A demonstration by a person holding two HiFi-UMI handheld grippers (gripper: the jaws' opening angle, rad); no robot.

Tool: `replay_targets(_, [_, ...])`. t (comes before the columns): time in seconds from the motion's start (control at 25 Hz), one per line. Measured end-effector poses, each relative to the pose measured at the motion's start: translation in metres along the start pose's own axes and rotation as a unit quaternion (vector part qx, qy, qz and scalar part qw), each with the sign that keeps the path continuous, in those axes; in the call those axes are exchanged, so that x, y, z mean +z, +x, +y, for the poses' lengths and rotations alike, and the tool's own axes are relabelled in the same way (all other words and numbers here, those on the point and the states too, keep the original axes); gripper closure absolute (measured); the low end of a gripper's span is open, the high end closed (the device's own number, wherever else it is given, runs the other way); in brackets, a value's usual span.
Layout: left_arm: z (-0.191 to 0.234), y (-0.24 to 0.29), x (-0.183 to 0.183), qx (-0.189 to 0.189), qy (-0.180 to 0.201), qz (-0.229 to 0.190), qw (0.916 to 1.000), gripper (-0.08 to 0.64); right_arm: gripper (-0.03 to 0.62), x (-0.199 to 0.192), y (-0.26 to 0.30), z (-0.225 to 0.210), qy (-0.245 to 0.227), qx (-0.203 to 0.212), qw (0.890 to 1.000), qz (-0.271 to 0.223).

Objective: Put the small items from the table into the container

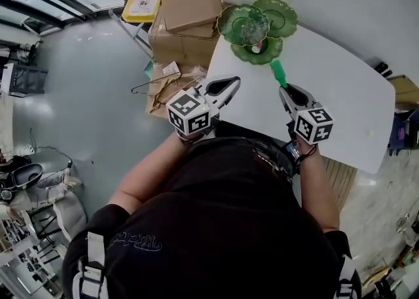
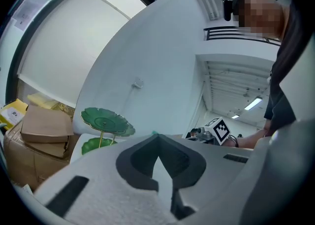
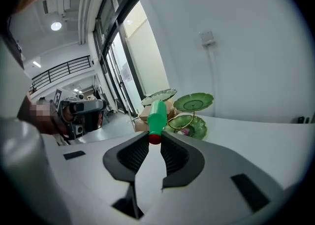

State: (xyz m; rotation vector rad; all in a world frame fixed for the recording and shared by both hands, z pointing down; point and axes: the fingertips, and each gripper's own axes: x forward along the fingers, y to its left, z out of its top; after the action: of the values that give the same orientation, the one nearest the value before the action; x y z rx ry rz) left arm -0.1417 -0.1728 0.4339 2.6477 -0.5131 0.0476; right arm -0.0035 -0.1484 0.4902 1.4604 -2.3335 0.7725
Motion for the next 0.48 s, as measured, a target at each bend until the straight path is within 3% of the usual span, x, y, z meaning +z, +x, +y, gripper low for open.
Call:
replay_targets(0.28, [0.01, -0.027, -0.008, -0.026, -0.013, 0.004, 0.9996, 0.557, 0.511, 0.002, 0.015, 0.022, 0.009, -0.024, 1.0, 0.001])
replay_targets(0.48, [0.027, -0.03, -0.01, -0.025, -0.019, 0.004, 0.9995, 0.555, 0.511, 0.003, 0.032, 0.024, 0.01, -0.028, 1.0, 0.009])
